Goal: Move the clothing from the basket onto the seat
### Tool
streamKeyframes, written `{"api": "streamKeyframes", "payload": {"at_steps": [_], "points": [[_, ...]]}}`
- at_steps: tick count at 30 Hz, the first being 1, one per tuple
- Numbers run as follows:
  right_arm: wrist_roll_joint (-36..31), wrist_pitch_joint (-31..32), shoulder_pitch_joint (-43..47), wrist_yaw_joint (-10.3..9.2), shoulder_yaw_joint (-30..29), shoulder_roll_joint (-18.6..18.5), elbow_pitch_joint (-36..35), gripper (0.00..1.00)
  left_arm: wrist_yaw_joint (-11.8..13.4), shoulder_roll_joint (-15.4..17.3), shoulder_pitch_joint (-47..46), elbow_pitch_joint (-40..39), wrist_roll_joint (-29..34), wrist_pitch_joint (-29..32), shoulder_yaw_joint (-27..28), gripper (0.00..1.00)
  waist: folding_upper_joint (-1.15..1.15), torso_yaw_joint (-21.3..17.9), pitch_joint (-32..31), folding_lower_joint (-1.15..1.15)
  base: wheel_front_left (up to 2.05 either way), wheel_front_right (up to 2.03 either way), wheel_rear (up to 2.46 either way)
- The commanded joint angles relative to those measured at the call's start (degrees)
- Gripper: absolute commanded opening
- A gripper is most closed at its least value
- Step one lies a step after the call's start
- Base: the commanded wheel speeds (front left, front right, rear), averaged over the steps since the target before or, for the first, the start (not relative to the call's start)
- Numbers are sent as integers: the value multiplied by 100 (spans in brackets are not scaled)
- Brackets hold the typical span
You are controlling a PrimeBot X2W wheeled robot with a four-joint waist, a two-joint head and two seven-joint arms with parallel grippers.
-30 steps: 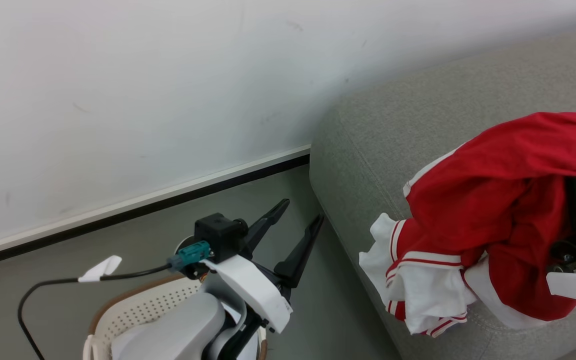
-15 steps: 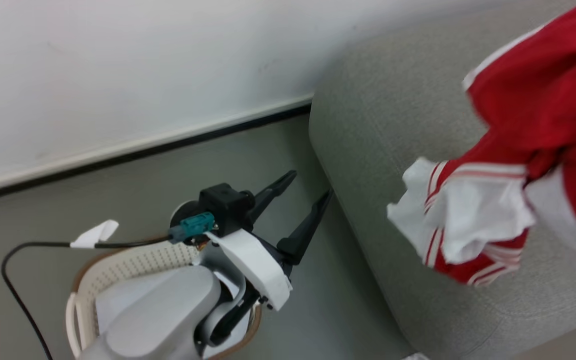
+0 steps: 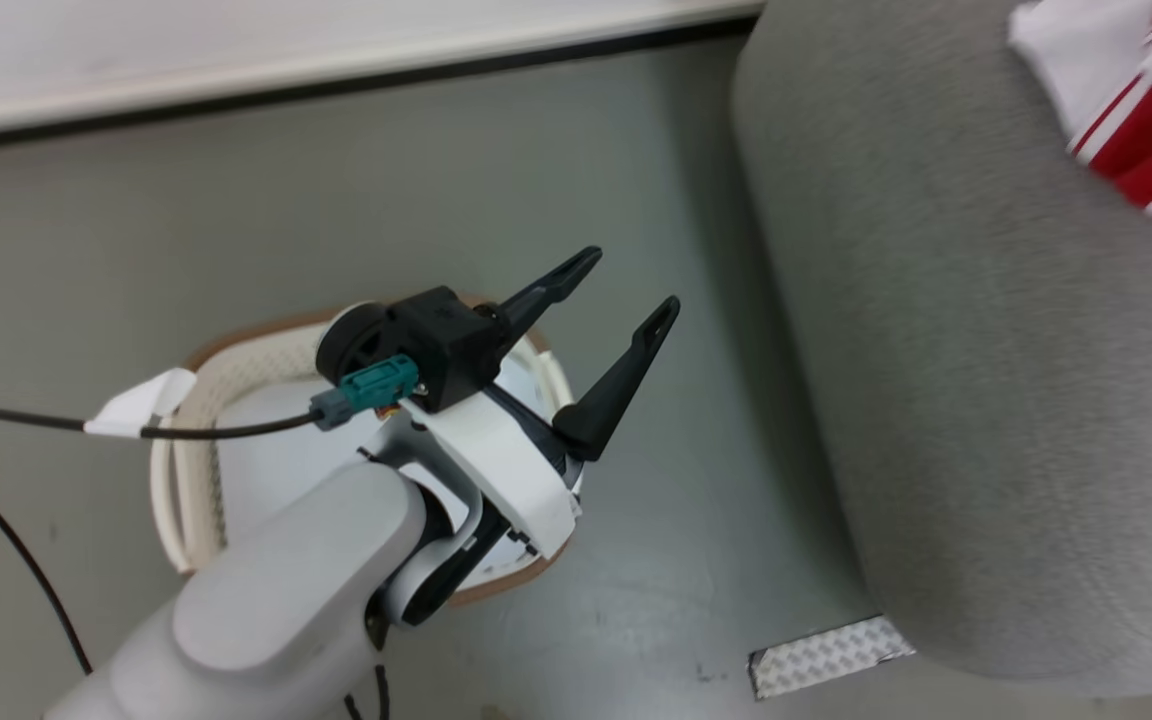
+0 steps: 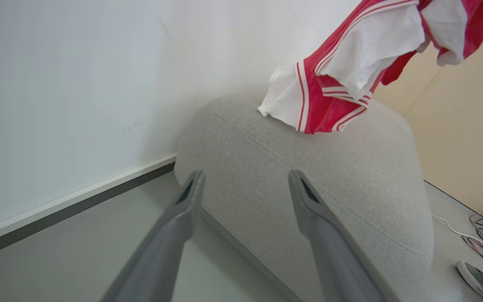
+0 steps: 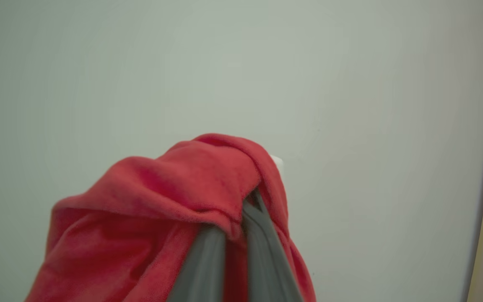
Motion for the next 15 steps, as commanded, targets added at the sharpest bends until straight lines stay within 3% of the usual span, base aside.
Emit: {"api": "streamKeyframes", "payload": {"at_steps": [1, 10, 15], "points": [[-39, 28, -88, -14, 8, -97, 188, 0, 14, 45, -82, -54, 86, -24, 21, 100, -1, 303, 359, -1, 0, 0, 0], [111, 258, 130, -14, 323, -94, 1433, 0, 38, 80, -139, -63, 117, -91, 54, 100, -1, 566, 703, -1, 0, 0, 0], [425, 886, 246, -14, 660, -117, 2239, 0, 35, 82, -167, -52, 121, -140, 62, 100, -1, 712, 840, -1, 0, 0, 0]]}}
